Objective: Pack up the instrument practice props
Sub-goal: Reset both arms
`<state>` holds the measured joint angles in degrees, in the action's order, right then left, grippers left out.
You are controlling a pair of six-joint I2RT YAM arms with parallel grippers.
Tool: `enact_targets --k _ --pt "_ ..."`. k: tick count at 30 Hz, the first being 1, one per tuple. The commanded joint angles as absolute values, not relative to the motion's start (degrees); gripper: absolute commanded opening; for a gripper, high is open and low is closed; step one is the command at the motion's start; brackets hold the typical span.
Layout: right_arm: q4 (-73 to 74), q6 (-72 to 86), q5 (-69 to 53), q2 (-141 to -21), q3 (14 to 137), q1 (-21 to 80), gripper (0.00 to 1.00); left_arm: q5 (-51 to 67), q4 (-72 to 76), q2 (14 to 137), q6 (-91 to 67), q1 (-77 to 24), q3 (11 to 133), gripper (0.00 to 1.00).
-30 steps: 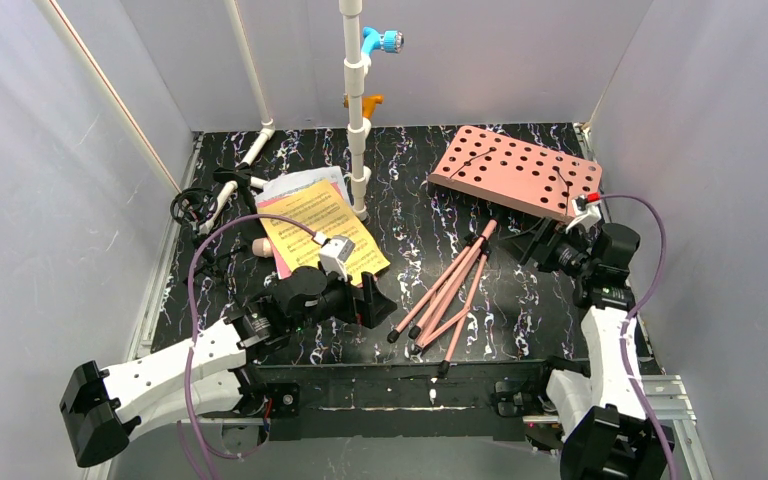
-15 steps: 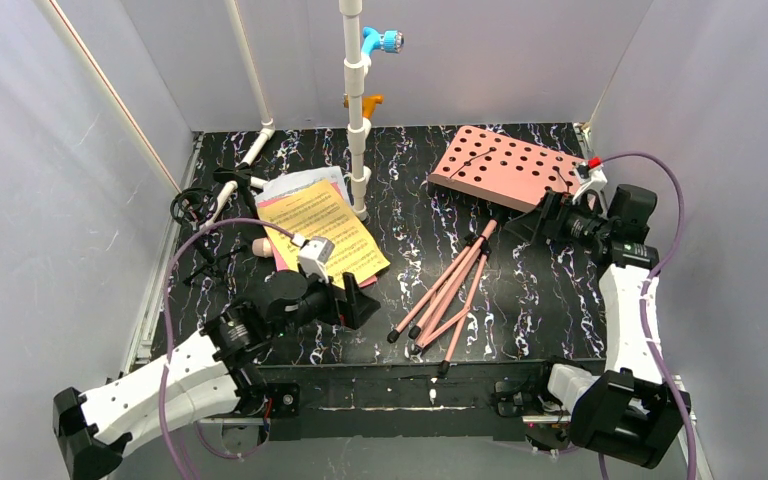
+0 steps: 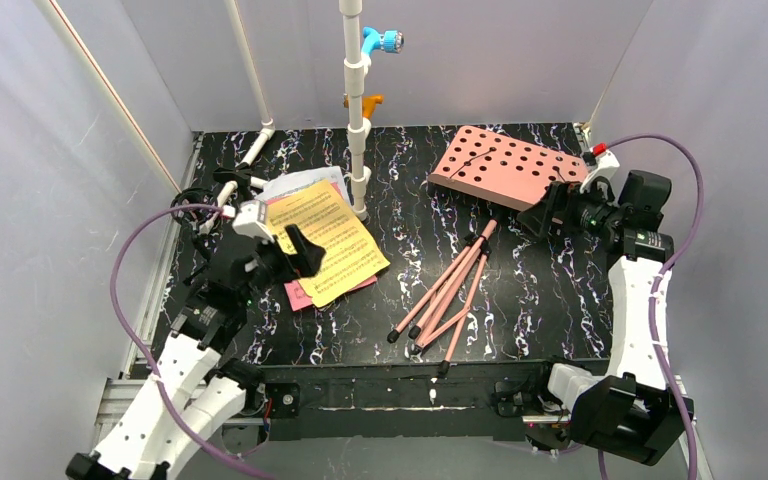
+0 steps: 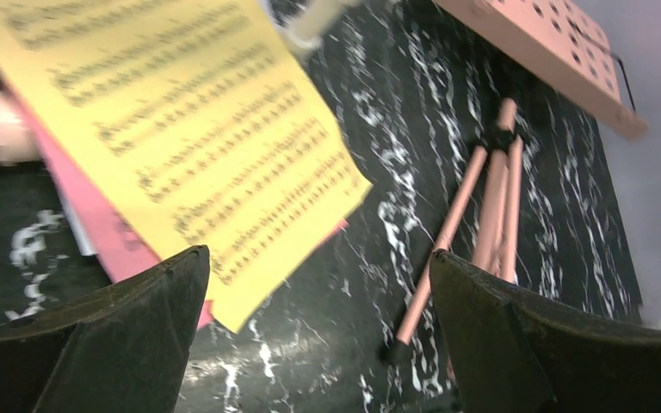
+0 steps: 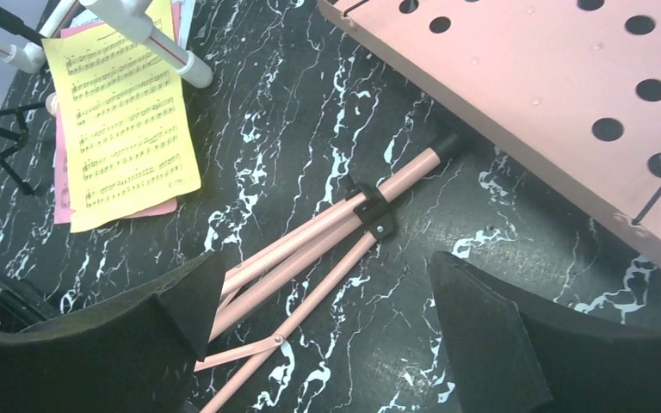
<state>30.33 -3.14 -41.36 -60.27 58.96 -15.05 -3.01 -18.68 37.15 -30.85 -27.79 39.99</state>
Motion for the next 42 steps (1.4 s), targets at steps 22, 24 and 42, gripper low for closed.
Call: enact_targets --k 22,24,42 --pt "30.0 -0.4 -37.7 -59.3 65.6 -15.4 0.98 12.7 -33.4 37.1 -23.7 -9.8 52.6 0.98" --pt "30.0 0.5 -36.9 -58.9 65.6 -15.4 0.98 12.8 -33.6 36.9 -23.8 -9.8 52.9 0.98" --pt "31.2 0.9 -36.6 -57.0 65.8 -15.4 0.98 15.2 -33.5 35.3 -28.0 -9.9 52.2 0.98"
